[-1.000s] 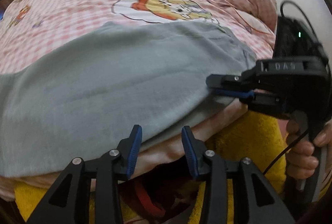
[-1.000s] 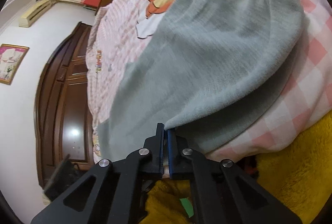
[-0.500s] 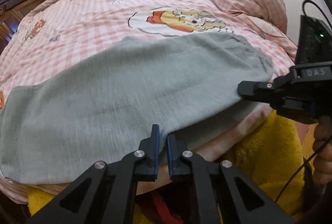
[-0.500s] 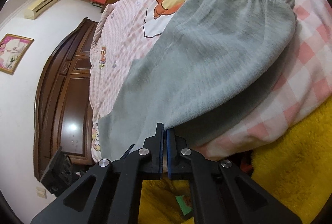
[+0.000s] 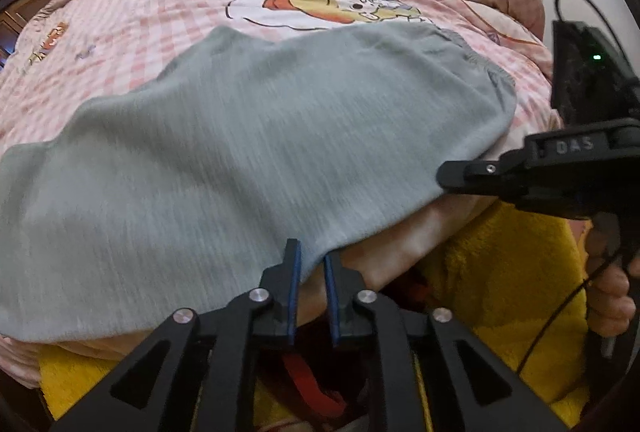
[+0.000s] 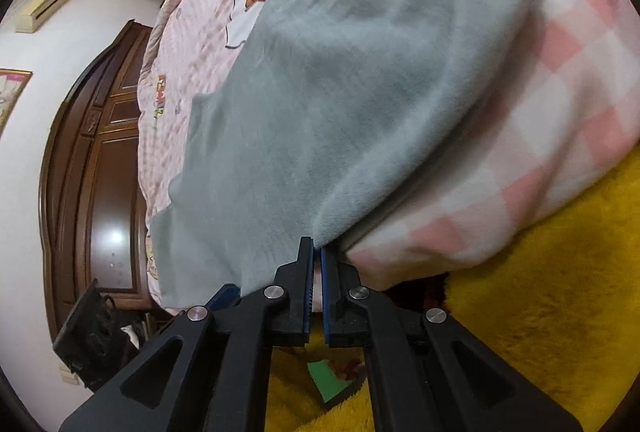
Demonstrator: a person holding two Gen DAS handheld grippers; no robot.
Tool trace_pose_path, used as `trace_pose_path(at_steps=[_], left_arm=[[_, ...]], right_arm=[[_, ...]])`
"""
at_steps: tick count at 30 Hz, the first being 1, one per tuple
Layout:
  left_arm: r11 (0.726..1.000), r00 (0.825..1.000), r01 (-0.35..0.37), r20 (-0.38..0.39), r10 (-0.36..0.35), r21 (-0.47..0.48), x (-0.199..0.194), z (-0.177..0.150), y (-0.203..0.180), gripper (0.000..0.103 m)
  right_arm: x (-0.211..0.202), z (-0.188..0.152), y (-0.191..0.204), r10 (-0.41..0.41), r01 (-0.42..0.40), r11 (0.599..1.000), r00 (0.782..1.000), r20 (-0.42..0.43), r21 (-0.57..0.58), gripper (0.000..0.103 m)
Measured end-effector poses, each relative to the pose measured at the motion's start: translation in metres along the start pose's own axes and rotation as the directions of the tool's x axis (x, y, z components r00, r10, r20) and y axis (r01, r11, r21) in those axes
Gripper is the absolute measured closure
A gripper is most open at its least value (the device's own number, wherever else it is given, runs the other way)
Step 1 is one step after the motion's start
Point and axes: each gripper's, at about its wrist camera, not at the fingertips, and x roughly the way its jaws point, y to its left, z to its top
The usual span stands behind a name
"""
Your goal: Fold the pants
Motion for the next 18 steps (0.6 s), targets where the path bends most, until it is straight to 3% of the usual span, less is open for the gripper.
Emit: trace_pose_path(at_steps=[3, 8, 14, 16, 17, 18], left_arm=[[0.996, 0.996, 0.085, -0.01, -0.086, -0.028, -0.009, -0.002, 0.005, 0.074], [0.984, 0.986, 0.164, 0.044, -0.161, -0.074, -0.031, 0.004, 0.013, 0.073], [0.986, 0.991, 0.127, 0.064, -0.121, -0.111, -0.022, 0.025, 0.022, 0.072], [0.986, 0.992, 0.119, 0.047, -0.114, -0.119, -0.012, 0.028, 0.023, 0.072], [0.986, 0.993, 0.116, 0.042, -0.112, -0.12, -0.008, 0.028, 0.024, 0.072], [0.987, 0.994, 0.109, 0.028, -0.106, -0.121, -0.002, 0.026, 0.023, 0.072]], right_arm=[[-0.028, 0.002, -0.003, -0.05, 0.053, 0.998, 0.996, 0.077, -0.035, 0.089], [-0.071, 0.021, -0.02, -0.113, 0.114, 0.993, 0.966, 0.232, 0.011, 0.084], [-0.068, 0.049, -0.033, -0.125, 0.113, 0.992, 0.96, 0.25, 0.06, 0.081], [-0.064, 0.051, -0.034, -0.21, 0.203, 0.978, 0.939, 0.274, 0.055, 0.082], [-0.062, 0.052, -0.038, -0.249, 0.24, 0.968, 0.926, 0.282, 0.068, 0.087], [-0.061, 0.052, -0.046, -0.223, 0.207, 0.974, 0.935, 0.275, 0.088, 0.088]])
